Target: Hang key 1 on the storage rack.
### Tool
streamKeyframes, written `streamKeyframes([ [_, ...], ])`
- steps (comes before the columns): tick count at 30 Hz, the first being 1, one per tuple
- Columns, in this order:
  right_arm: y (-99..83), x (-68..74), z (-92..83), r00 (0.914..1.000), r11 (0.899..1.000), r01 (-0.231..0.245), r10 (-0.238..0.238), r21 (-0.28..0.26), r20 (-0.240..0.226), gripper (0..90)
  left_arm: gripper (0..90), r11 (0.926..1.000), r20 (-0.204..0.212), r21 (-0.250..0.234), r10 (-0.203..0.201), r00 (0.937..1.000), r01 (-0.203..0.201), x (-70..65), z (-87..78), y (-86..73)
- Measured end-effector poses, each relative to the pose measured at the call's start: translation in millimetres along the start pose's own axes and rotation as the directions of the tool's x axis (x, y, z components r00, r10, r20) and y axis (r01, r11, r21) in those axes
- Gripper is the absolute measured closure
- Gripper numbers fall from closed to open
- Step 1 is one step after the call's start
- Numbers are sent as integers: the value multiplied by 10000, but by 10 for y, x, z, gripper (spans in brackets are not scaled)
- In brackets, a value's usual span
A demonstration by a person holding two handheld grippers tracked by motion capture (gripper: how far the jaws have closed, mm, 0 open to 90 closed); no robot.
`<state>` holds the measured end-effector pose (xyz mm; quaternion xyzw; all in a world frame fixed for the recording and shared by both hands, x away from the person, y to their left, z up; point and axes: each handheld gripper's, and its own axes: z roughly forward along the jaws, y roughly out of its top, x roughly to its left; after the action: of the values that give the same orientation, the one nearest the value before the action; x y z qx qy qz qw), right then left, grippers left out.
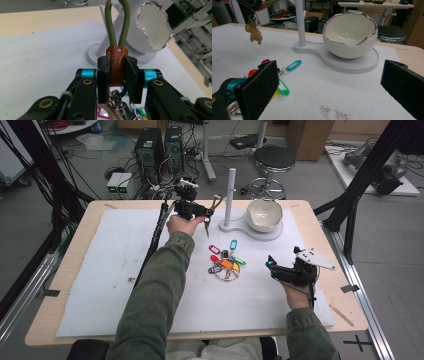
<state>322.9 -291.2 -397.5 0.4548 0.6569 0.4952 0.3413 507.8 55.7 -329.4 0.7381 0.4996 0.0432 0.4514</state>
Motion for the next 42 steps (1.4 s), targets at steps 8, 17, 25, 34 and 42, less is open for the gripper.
streamKeyframes([
  [8,-1,0,13,10000,10000,4,-4,28,-37,7,734,9998,-57,180,47,10000,-46,-8,75,-25],
  [17,-3,4,23,9999,9999,89,-88,62,-54,7,731,9988,-304,341,364,9989,-353,-108,247,-72],
  [25,-2,6,18,9999,10000,76,-75,55,-115,24,703,9972,-720,405,655,9953,-627,-120,240,-76],
  [34,-1,2,17,10000,10000,57,-57,-11,-39,23,398,9949,-788,207,999,9919,-985,-155,130,-60],
  [42,3,-6,-3,9999,9999,-71,72,-133,114,21,225,9960,-1255,-243,817,9887,-854,-129,25,-91],
])
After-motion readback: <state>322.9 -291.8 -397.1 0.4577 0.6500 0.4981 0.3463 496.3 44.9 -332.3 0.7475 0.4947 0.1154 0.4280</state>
